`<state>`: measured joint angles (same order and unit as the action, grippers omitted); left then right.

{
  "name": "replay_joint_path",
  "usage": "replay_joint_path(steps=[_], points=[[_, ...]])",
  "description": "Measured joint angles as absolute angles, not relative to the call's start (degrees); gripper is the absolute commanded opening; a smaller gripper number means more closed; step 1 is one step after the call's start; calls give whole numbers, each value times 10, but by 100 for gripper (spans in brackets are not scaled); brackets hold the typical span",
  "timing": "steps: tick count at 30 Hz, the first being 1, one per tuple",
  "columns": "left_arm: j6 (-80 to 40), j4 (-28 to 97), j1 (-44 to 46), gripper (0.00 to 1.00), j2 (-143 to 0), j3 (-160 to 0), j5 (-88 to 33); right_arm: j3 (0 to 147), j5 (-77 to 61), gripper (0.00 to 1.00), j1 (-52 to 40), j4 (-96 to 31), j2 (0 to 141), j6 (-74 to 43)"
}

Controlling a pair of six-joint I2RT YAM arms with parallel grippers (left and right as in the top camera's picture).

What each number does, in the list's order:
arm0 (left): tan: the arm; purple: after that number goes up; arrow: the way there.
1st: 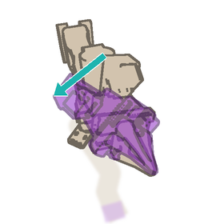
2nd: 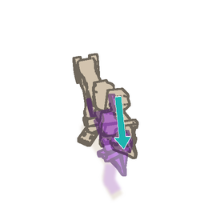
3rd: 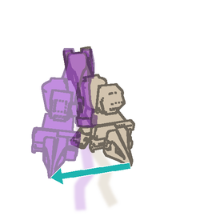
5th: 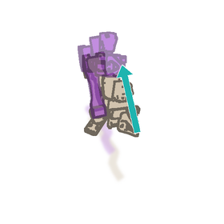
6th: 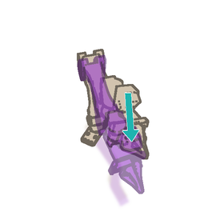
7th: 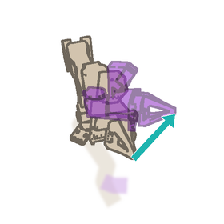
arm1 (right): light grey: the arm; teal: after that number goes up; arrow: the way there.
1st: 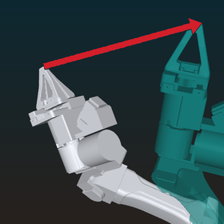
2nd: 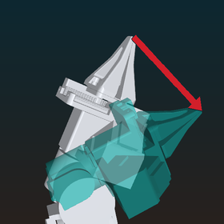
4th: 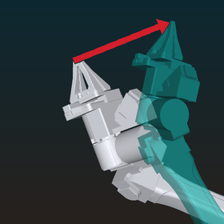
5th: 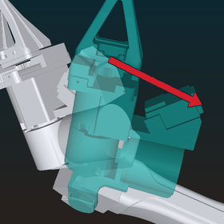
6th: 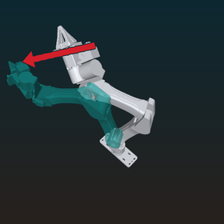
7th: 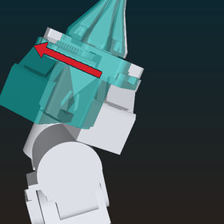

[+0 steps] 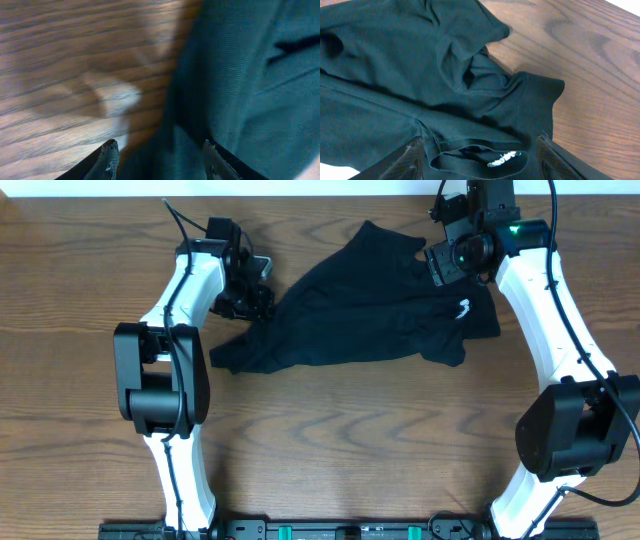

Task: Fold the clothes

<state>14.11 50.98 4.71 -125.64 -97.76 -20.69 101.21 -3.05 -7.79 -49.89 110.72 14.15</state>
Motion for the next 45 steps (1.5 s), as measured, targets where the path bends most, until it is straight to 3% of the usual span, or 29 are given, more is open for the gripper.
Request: replay_joint_path(steps=[18,23,36,41,45], points=[[163,491,46,55,-1292,-982,-236,1012,-31,70,-78,-499,1107,142],[165,493,44,49,-1292,-984,-236,1012,-31,70,-78,-499,1107,142],[168,590,15,48,-1293,-1067,-236,1012,-31,70,-78,-498,1107,142],[176,600,16,39,-1293,-1066,-237,1012,-31,70,-78,-498,1107,142],[180,600,16,39,-1293,-1065,-236,1012,-31,69,-78,-499,1107,142]])
